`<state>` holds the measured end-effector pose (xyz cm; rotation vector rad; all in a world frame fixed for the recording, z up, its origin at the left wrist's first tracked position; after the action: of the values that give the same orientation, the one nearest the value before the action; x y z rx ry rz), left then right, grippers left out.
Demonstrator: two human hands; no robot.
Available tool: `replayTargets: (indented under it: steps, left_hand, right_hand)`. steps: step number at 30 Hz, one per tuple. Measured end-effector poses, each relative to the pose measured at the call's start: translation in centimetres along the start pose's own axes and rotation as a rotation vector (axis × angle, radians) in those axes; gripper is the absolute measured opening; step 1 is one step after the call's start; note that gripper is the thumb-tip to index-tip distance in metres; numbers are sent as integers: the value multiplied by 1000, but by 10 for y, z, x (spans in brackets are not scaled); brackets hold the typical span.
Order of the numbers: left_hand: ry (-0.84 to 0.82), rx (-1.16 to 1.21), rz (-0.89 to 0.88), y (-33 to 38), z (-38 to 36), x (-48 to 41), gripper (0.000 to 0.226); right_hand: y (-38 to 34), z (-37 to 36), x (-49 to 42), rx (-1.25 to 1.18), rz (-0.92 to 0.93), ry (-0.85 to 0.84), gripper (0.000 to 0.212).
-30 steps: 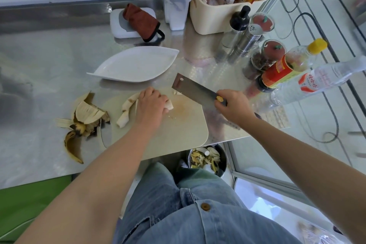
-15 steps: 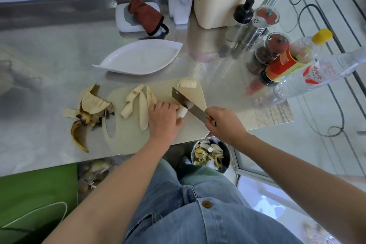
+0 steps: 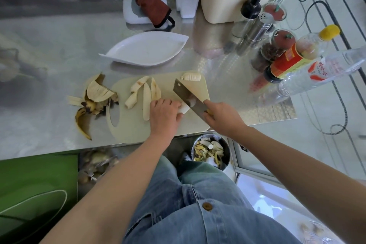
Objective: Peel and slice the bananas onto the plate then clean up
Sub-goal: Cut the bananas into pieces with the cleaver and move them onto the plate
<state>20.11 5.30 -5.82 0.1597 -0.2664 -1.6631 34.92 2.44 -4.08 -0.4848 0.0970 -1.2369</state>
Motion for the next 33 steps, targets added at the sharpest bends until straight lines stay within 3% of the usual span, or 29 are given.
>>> replayTargets:
  steps: [4,33]
  left_hand:
    - [-12,34,-12,12,0,-1,25]
    - [-72,98,36,11,1,-3,23]
  right_hand:
    - [-2,18,5,-32,18,102,16]
    - [-3,14,2,9,-6,18,21]
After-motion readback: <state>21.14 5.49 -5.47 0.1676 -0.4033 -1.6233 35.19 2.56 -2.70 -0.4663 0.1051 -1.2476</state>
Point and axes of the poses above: each hand's wrist, its own x-axis away from the middle knuckle, its own z-axis out of the back of the hand, y = z × x, the point moved 8 cm from there along -x, towards the middle knuckle, and after that the axes turned 11 degrees about z, right-handed, at the moved point
